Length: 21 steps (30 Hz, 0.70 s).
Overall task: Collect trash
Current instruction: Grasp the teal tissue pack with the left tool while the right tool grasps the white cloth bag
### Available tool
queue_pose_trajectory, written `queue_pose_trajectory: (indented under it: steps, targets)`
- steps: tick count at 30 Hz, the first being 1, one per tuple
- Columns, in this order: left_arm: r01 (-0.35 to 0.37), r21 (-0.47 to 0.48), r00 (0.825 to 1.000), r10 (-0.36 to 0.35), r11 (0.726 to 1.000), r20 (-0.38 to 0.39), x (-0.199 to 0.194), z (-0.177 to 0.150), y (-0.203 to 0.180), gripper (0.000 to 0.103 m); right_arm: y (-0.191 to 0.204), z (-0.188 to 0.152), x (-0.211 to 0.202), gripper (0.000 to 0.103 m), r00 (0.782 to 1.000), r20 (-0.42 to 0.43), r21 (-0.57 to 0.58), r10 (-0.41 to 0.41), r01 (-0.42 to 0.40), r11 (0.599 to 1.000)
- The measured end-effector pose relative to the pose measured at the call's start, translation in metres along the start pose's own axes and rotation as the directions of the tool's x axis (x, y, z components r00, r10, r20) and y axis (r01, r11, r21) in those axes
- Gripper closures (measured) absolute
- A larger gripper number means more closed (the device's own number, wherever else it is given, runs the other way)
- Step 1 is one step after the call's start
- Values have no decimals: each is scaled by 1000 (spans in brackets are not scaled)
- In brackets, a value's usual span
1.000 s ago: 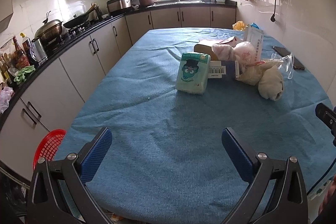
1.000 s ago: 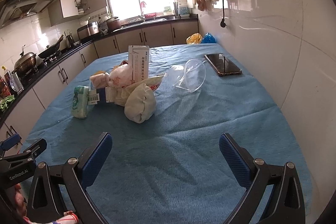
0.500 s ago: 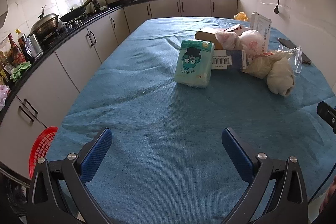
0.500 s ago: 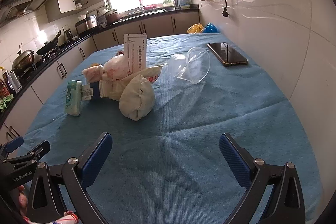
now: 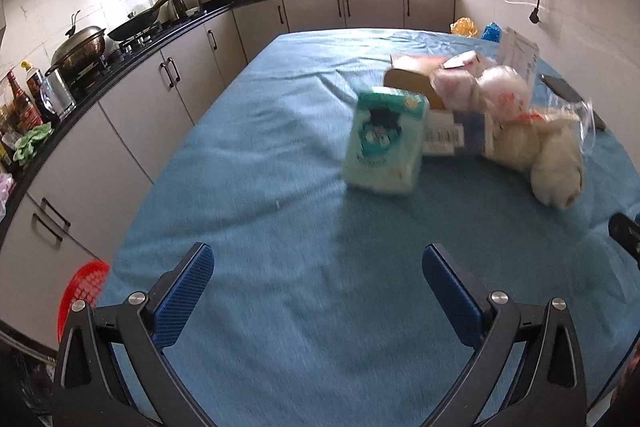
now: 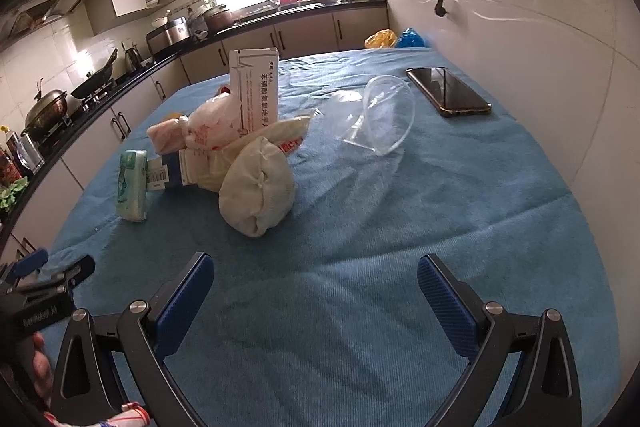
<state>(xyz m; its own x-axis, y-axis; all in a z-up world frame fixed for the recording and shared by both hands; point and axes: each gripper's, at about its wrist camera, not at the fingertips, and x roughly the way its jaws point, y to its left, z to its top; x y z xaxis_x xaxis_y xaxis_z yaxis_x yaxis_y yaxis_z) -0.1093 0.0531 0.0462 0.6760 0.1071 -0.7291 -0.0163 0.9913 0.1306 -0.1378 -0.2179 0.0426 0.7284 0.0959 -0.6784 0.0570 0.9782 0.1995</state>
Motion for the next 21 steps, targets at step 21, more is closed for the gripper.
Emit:
queue_pose_trajectory:
  steps: [21]
  targets:
    - [305, -39, 951, -306, 952, -45, 84, 74, -1, 0, 8, 38, 60, 14, 984, -102, 34, 148, -145, 989]
